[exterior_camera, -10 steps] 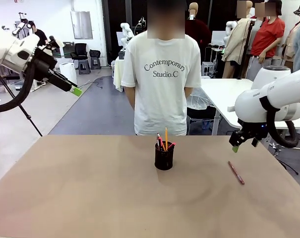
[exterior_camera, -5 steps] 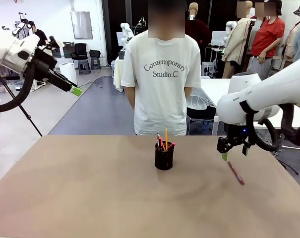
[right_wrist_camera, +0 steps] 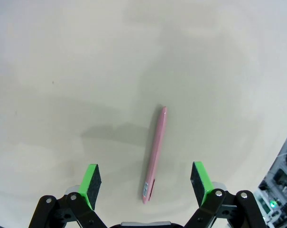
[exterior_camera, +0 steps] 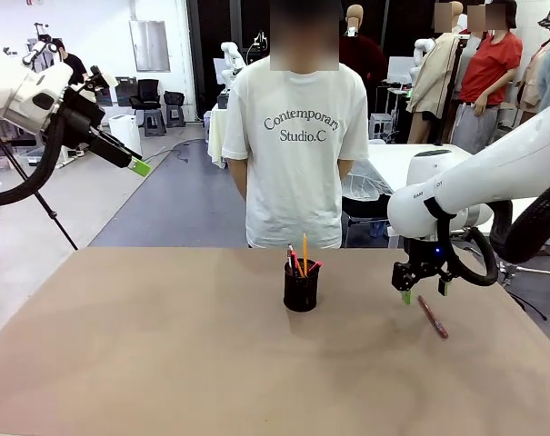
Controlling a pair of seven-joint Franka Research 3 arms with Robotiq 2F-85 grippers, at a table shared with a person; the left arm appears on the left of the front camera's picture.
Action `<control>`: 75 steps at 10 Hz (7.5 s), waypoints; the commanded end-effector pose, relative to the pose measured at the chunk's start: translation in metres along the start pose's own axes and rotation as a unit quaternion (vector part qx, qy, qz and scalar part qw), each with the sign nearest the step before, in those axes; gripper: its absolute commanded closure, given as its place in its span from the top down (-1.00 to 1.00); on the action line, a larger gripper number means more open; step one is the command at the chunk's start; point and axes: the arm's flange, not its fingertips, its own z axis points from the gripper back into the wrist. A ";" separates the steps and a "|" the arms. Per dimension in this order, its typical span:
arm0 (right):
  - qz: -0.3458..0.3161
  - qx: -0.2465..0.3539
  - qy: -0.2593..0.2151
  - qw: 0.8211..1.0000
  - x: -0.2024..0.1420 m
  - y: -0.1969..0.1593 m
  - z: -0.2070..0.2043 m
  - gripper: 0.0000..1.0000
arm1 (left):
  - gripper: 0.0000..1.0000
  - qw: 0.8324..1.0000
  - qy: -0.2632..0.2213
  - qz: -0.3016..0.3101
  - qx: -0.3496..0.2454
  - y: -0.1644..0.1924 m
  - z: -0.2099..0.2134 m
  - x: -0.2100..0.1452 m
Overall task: Place the pens into the pen holder.
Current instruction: Pick up a writing instrument from the table and place it into the Pen holder.
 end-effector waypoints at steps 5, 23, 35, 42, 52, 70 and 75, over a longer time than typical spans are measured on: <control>-0.072 0.005 -0.035 0.997 -0.015 -0.016 -0.014 1.00 | 1.00 1.000 -0.002 0.007 -0.001 -0.001 0.001 0.000; -0.086 0.038 -0.043 0.995 -0.014 -0.025 -0.032 -1.00 | 1.00 1.000 -0.002 0.007 -0.001 -0.001 0.001 0.000; 0.200 0.423 -0.305 0.829 -0.021 -0.053 0.088 -1.00 | 1.00 1.000 -0.002 0.007 -0.001 -0.001 0.001 0.000; 0.245 0.406 -0.381 0.794 -0.029 -0.080 0.096 -1.00 | 1.00 1.000 -0.002 0.007 -0.001 -0.001 0.001 0.000; 0.373 0.479 -0.456 0.651 0.002 -0.032 0.107 -1.00 | 1.00 1.000 -0.002 0.007 -0.001 -0.001 0.001 0.000; 0.460 0.501 -0.525 0.511 0.053 0.101 0.047 -1.00 | 1.00 1.000 -0.002 0.007 -0.001 -0.001 0.001 0.000; 0.461 0.508 -0.508 0.521 0.047 0.099 0.030 -1.00 | 1.00 1.000 -0.002 0.007 -0.001 -0.001 0.001 0.000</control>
